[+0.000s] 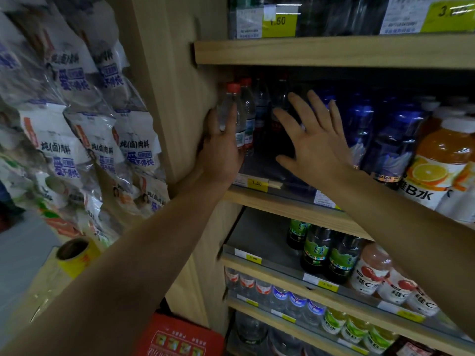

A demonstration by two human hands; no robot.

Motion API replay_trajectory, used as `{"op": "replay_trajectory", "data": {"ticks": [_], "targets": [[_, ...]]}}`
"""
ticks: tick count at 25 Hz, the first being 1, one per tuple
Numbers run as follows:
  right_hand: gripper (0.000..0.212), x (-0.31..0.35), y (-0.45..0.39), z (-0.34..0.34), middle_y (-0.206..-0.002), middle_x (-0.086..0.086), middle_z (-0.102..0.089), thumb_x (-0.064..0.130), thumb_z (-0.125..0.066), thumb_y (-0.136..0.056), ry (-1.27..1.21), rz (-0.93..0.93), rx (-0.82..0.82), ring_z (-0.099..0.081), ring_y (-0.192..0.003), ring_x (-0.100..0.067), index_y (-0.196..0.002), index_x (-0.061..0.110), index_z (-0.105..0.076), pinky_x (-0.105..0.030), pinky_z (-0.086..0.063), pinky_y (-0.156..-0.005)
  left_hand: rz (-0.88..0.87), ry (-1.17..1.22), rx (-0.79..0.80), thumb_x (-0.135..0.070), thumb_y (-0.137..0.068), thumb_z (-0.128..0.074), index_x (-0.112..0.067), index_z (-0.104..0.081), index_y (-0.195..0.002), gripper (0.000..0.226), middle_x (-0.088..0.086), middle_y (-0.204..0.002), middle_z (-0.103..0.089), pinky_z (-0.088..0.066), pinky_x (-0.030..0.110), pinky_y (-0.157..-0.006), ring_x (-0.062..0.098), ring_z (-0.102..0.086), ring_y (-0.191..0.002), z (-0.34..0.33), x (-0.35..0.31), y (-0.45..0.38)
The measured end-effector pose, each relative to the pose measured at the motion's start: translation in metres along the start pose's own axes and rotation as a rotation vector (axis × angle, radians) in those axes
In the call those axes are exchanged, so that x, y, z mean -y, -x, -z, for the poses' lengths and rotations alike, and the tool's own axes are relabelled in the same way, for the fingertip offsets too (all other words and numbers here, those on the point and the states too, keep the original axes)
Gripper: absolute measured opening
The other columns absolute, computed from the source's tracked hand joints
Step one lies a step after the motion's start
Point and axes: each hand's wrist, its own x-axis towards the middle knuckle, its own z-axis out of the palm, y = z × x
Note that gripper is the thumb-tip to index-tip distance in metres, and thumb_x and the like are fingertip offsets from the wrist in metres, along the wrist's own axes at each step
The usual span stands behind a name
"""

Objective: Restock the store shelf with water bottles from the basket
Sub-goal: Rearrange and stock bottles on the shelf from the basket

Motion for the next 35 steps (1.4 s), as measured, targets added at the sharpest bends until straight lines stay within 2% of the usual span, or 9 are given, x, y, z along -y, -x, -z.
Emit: {"op": "replay_trajectory", "data": {"ticks": [3,7,12,15,18,24,28,32,35], "targets": [[0.092,0.002,-0.004,-0.004,-0.16,-0.011,-0.023,0.039,-0.079,-0.074,0.018,0.033,0.021,-0.012,-0.149,-0.037,-0.151,0.02,-0.033,-0.056,-0.003,-0.118,-0.261,-0.356,-0.066,-0.027,-0.079,-0.071,-0.036,-0.016,-0.155,0.094,0.013,-0.163,-0.012,-0.041,0.05,-0.099,0.042,-0.037,-0.133,0.007,0.002,0.004],[0.093,-0.001,-0.008,-0.009,-0.159,-0.012,-0.024,0.043,-0.08,-0.072,0.108,0.085,0.045,-0.014,-0.148,-0.039,-0.15,0.019,-0.036,-0.058,-0.003,-0.118,-0.484,-0.47,0.028,-0.034,-0.089,-0.059,-0.038,-0.032,-0.151,0.067,0.01,-0.165,-0.007,-0.017,0.062,-0.114,0.048,-0.01,-0.148,0.004,0.014,-0.013],[0.094,-0.007,-0.009,-0.01,-0.16,-0.01,-0.021,0.051,-0.077,-0.073,0.245,0.084,0.068,-0.013,-0.148,-0.039,-0.151,0.021,-0.034,-0.06,-0.002,-0.117,-0.522,-0.588,0.067,-0.033,-0.083,-0.07,-0.031,-0.062,-0.131,0.048,0.01,-0.163,-0.02,-0.031,0.057,-0.111,0.052,-0.017,-0.145,-0.014,0.022,-0.027],[0.092,-0.01,-0.009,-0.011,-0.161,-0.009,-0.018,0.054,-0.072,-0.076,0.301,0.065,0.081,-0.01,-0.148,-0.039,-0.152,0.023,-0.031,-0.059,0.001,-0.117,-0.479,-0.524,0.142,-0.016,-0.089,-0.064,-0.026,-0.055,-0.138,0.051,0.008,-0.166,-0.006,-0.048,0.048,-0.098,0.053,-0.003,-0.146,-0.016,0.019,-0.033],[0.089,-0.012,-0.01,-0.014,-0.161,-0.009,-0.019,0.054,-0.07,-0.078,0.311,0.046,0.087,-0.01,-0.148,-0.039,-0.152,0.023,-0.032,-0.06,0.0,-0.117,-0.44,-0.467,0.25,-0.007,-0.086,-0.068,-0.022,-0.044,-0.145,0.065,0.005,-0.165,0.012,-0.051,0.048,-0.094,0.051,0.014,-0.146,-0.018,0.017,-0.043],[0.088,-0.012,-0.009,-0.02,-0.16,-0.01,-0.022,0.053,-0.072,-0.077,0.327,0.024,0.078,-0.012,-0.148,-0.039,-0.15,0.022,-0.036,-0.06,-0.002,-0.118,-0.452,-0.465,0.163,0.001,-0.083,-0.068,-0.019,-0.048,-0.142,0.065,0.006,-0.166,0.006,-0.056,0.041,-0.082,0.052,0.006,-0.146,-0.034,0.019,-0.042],[0.087,-0.013,-0.012,-0.021,-0.16,-0.01,-0.023,0.052,-0.072,-0.076,0.344,0.018,0.065,-0.012,-0.148,-0.04,-0.15,0.021,-0.037,-0.061,-0.003,-0.118,-0.443,-0.481,0.038,-0.007,-0.08,-0.074,-0.021,-0.057,-0.134,0.058,0.007,-0.163,-0.021,-0.058,0.039,-0.076,0.054,-0.018,-0.143,-0.049,0.019,-0.048],[0.088,-0.012,-0.01,-0.024,-0.159,-0.01,-0.024,0.051,-0.073,-0.076,0.355,0.01,0.053,-0.013,-0.148,-0.04,-0.149,0.02,-0.037,-0.061,-0.004,-0.117,-0.441,-0.479,0.01,-0.006,-0.076,-0.077,-0.019,-0.06,-0.132,0.06,0.007,-0.161,-0.027,-0.058,0.038,-0.075,0.053,-0.022,-0.142,-0.062,0.019,-0.054],[0.088,-0.014,-0.01,-0.024,-0.159,-0.01,-0.024,0.052,-0.073,-0.076,0.377,-0.006,0.053,-0.012,-0.148,-0.04,-0.149,0.02,-0.037,-0.061,-0.005,-0.118,-0.454,-0.429,0.05,-0.003,-0.081,-0.071,-0.016,-0.057,-0.134,0.057,0.007,-0.163,-0.021,-0.058,0.041,-0.072,0.054,-0.014,-0.144,-0.068,0.018,-0.059]]}}
